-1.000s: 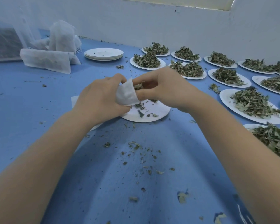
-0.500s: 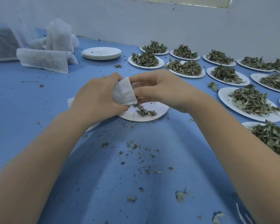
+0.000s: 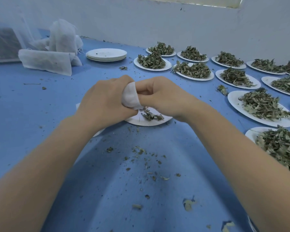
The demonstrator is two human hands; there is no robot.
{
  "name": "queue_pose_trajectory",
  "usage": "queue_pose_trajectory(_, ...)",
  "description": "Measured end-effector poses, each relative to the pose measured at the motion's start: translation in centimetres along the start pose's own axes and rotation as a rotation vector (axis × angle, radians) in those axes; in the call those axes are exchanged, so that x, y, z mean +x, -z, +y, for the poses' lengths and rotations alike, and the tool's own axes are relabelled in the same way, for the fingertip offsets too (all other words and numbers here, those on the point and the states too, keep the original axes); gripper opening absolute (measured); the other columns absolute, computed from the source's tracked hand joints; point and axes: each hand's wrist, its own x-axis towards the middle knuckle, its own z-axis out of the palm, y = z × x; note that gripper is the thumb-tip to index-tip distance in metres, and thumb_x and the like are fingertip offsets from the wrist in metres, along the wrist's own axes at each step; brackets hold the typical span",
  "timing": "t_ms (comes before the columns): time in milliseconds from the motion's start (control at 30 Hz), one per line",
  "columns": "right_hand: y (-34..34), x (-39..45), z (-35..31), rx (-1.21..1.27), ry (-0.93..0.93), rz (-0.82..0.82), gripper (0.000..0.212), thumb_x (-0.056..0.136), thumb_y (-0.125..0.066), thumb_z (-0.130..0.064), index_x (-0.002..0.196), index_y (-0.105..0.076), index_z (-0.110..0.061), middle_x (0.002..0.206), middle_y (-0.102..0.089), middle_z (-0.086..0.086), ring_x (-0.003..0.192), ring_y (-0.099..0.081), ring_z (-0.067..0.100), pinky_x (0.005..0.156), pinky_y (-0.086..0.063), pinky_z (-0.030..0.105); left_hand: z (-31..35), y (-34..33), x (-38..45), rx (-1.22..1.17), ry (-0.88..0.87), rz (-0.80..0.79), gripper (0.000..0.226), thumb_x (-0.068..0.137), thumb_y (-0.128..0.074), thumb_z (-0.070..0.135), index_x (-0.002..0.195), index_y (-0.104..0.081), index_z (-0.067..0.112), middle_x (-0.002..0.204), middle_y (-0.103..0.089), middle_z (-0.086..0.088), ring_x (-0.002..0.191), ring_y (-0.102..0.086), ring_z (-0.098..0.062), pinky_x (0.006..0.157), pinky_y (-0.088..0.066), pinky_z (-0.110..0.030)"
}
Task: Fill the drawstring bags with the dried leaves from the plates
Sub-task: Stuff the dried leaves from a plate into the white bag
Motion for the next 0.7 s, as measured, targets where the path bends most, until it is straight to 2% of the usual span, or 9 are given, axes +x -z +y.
queue_pose_trajectory(100, 1.3, -0.3, 0.2, 0.205, 0.038, -0.002, 0.022, 0.087, -0.063, -0.004, 0.105, -0.070, -0.015, 0.095, -0.074, 0.003, 0.083, -0.068, 0.010, 0.077, -0.055, 0.023, -0.3, 0.3, 0.1, 0.016, 0.020, 0.018, 0.038, 0.067, -0.072, 0.032, 0.098, -0.053, 0.023, 0.085, -0.061, 0.001, 0.082, -0.055, -0.025, 0.068, -0.047, -0.038)
queue_pose_trajectory(167, 1.9, -0.3, 0.5, 0.251, 0.049, 0.125, 0.019, 0.083, -0.069, -0.004, 0.098, -0.072, -0.016, 0.090, -0.074, -0.002, 0.084, -0.069, 0.009, 0.075, -0.057, 0.024, -0.5, 0.4, 0.2, 0.044, 0.047, 0.026, 0.040, 0.068, -0.071, 0.034, 0.102, -0.054, 0.022, 0.086, -0.059, 0.001, 0.084, -0.054, -0.025, 0.070, -0.046, -0.038)
queue_pose_trajectory(267, 2.0, 0.1, 1.3, 0.036, -0.002, 0.391, 0.013, 0.084, -0.067, -0.015, 0.090, -0.072, -0.027, 0.080, -0.067, -0.011, 0.076, -0.063, 0.007, 0.068, -0.057, 0.028, -0.6, 0.6, 0.2, 0.033, 0.084, 0.034, 0.046, 0.065, -0.068, 0.037, 0.107, -0.055, 0.025, 0.088, -0.058, 0.002, 0.088, -0.052, -0.025, 0.073, -0.046, -0.039)
queue_pose_trajectory(300, 1.8, 0.3, 1.4, 0.010, -0.044, 0.395, 0.015, 0.087, -0.063, -0.018, 0.094, -0.070, -0.029, 0.083, -0.064, -0.012, 0.076, -0.061, 0.007, 0.072, -0.057, 0.030, -0.6, 0.6, 0.1, 0.017, 0.085, 0.037, 0.046, 0.063, -0.066, 0.038, 0.107, -0.055, 0.026, 0.088, -0.058, 0.002, 0.088, -0.053, -0.024, 0.074, -0.046, -0.039)
queue_pose_trajectory(367, 1.3, 0.5, 1.5, 0.109, -0.160, 0.280, 0.021, 0.093, -0.053, -0.020, 0.107, -0.065, -0.030, 0.098, -0.063, -0.010, 0.082, -0.064, 0.009, 0.081, -0.056, 0.029, -0.5, 0.6, 0.0, -0.019, 0.071, 0.050, 0.047, 0.062, -0.065, 0.039, 0.106, -0.056, 0.027, 0.090, -0.060, 0.002, 0.088, -0.053, -0.023, 0.075, -0.047, -0.040)
queue_pose_trajectory(433, 0.7, 0.5, 1.3, 0.270, -0.244, 0.143, 0.023, 0.096, -0.046, -0.019, 0.112, -0.062, -0.023, 0.109, -0.062, 0.004, 0.086, -0.067, 0.017, 0.085, -0.055, 0.031, -0.4, 0.6, 0.0, -0.044, 0.047, 0.064, 0.047, 0.061, -0.065, 0.043, 0.105, -0.057, 0.027, 0.091, -0.061, 0.001, 0.088, -0.054, -0.023, 0.076, -0.048, -0.041)
queue_pose_trajectory(533, 0.5, 0.5, 1.0, 0.480, -0.206, 0.093, 0.020, 0.095, -0.047, -0.008, 0.098, -0.067, -0.013, 0.096, -0.068, 0.012, 0.080, -0.067, 0.020, 0.081, -0.057, 0.028, -0.4, 0.6, 0.0, -0.064, 0.029, 0.061, 0.047, 0.061, -0.067, 0.047, 0.103, -0.057, 0.028, 0.092, -0.062, 0.003, 0.088, -0.055, -0.022, 0.076, -0.048, -0.043)
queue_pose_trajectory(633, 0.8, 0.4, 1.1, 0.416, -0.099, 0.199, 0.016, 0.090, -0.057, -0.002, 0.091, -0.070, -0.012, 0.081, -0.072, 0.001, 0.070, -0.068, 0.010, 0.076, -0.055, 0.018, -0.6, 0.4, 0.2, -0.015, 0.025, 0.066, 0.047, 0.064, -0.072, 0.038, 0.106, -0.054, 0.026, 0.089, -0.060, 0.003, 0.086, -0.054, -0.023, 0.072, -0.047, -0.039)
queue_pose_trajectory(700, 1.0, 0.3, 1.1, 0.354, -0.039, 0.256, 0.013, 0.085, -0.064, -0.002, 0.091, -0.072, -0.010, 0.073, -0.071, 0.000, 0.064, -0.067, 0.008, 0.075, -0.055, 0.018, -0.6, 0.2, 0.2, 0.015, 0.026, 0.067, 0.049, 0.065, -0.073, 0.036, 0.108, -0.053, 0.025, 0.088, -0.059, 0.002, 0.086, -0.053, -0.023, 0.070, -0.044, -0.036)
